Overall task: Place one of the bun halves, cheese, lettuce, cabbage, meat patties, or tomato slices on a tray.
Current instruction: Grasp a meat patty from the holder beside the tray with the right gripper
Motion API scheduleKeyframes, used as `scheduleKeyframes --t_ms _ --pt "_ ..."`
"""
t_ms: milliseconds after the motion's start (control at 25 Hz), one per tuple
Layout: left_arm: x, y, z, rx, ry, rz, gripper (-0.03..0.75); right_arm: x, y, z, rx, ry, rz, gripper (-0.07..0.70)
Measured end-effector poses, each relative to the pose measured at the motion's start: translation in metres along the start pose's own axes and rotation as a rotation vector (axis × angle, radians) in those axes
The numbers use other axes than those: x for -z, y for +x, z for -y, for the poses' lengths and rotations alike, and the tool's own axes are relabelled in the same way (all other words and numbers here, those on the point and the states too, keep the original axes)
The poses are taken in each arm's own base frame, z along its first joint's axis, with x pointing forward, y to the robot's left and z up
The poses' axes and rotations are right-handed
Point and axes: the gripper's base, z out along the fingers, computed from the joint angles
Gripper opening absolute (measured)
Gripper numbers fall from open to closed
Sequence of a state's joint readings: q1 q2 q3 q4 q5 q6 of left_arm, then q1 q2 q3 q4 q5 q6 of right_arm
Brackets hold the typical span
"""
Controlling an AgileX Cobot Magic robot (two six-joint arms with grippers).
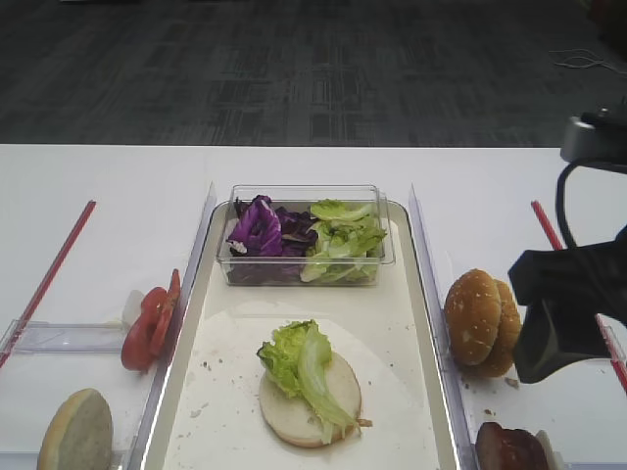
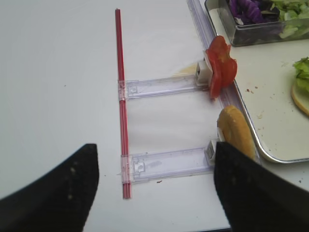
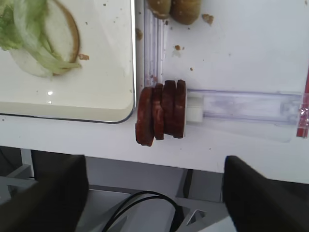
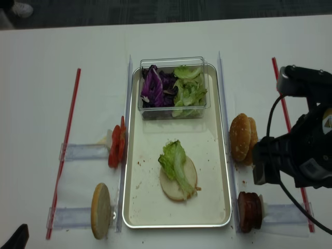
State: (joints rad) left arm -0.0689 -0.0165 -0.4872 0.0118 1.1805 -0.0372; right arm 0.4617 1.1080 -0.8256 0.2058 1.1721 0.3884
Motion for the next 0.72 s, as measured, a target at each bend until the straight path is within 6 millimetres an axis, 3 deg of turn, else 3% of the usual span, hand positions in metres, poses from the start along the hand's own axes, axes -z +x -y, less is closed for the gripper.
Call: scheduleKeyframes --t_ms 360,720 --pt "0.0 0.0 0.0 0.0 0.0 0.0 0.501 -0.015 -0.003 -0.016 0.019 -0.001 -0.012 0.573" --pt "0.0 0.0 0.0 0.0 0.0 0.0 0.501 -0.016 -0.004 -0.017 0.021 -0.004 -0.009 0.573"
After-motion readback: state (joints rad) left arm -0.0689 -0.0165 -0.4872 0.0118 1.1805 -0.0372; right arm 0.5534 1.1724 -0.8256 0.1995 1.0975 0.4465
